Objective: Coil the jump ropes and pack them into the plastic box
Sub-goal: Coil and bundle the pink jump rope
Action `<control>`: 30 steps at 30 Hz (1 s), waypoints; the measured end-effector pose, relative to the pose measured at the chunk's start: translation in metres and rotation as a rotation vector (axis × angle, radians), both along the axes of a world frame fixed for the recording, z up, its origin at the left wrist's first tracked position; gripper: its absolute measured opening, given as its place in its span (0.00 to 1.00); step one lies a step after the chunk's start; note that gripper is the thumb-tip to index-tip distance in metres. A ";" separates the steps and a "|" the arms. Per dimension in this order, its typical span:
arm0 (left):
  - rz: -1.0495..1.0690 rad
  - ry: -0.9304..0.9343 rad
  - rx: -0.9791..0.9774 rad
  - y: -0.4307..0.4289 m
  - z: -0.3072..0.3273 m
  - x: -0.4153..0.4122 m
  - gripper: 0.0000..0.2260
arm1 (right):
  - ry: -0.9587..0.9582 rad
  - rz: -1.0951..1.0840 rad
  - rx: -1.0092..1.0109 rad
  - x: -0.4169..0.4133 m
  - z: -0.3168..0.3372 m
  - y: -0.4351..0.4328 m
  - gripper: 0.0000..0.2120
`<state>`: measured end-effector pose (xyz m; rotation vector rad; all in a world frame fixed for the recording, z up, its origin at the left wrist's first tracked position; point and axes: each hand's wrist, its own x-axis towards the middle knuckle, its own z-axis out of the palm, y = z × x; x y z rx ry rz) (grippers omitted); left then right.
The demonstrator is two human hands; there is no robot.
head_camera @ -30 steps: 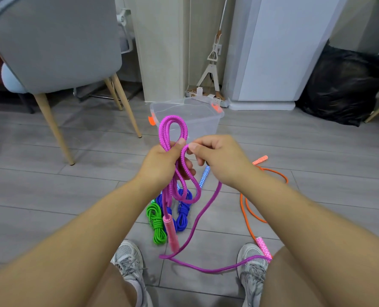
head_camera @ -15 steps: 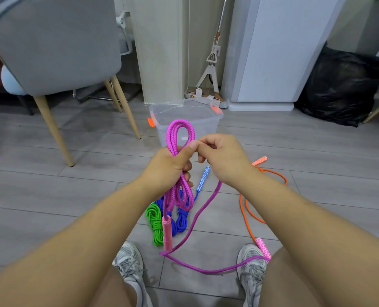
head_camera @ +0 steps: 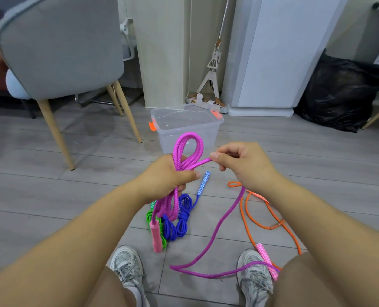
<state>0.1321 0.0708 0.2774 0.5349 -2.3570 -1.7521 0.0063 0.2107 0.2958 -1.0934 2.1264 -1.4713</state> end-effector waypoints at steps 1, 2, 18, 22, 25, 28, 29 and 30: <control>-0.003 -0.019 -0.042 0.001 -0.001 -0.001 0.12 | 0.009 0.006 -0.003 0.001 0.000 0.002 0.05; 0.007 -0.027 -0.068 0.001 -0.002 -0.001 0.12 | 0.015 0.014 -0.006 0.002 0.000 0.005 0.05; 0.601 0.317 0.404 -0.029 0.004 0.002 0.08 | 0.260 -0.052 0.116 -0.023 -0.013 0.037 0.13; 0.531 0.319 0.344 -0.011 0.005 -0.005 0.14 | 0.253 -0.049 0.073 -0.006 -0.014 0.025 0.13; 0.485 0.312 0.291 -0.003 0.006 -0.008 0.17 | 0.144 -0.047 0.000 0.006 -0.014 0.010 0.08; 0.480 0.319 0.263 0.001 0.007 -0.011 0.19 | 0.163 -0.019 0.005 0.014 -0.011 -0.001 0.05; 0.479 0.321 0.254 0.001 0.008 -0.012 0.19 | 0.195 0.001 0.025 0.017 -0.009 -0.004 0.04; 0.475 0.322 0.245 0.002 0.008 -0.012 0.19 | 0.238 0.017 0.039 0.020 -0.008 -0.007 0.06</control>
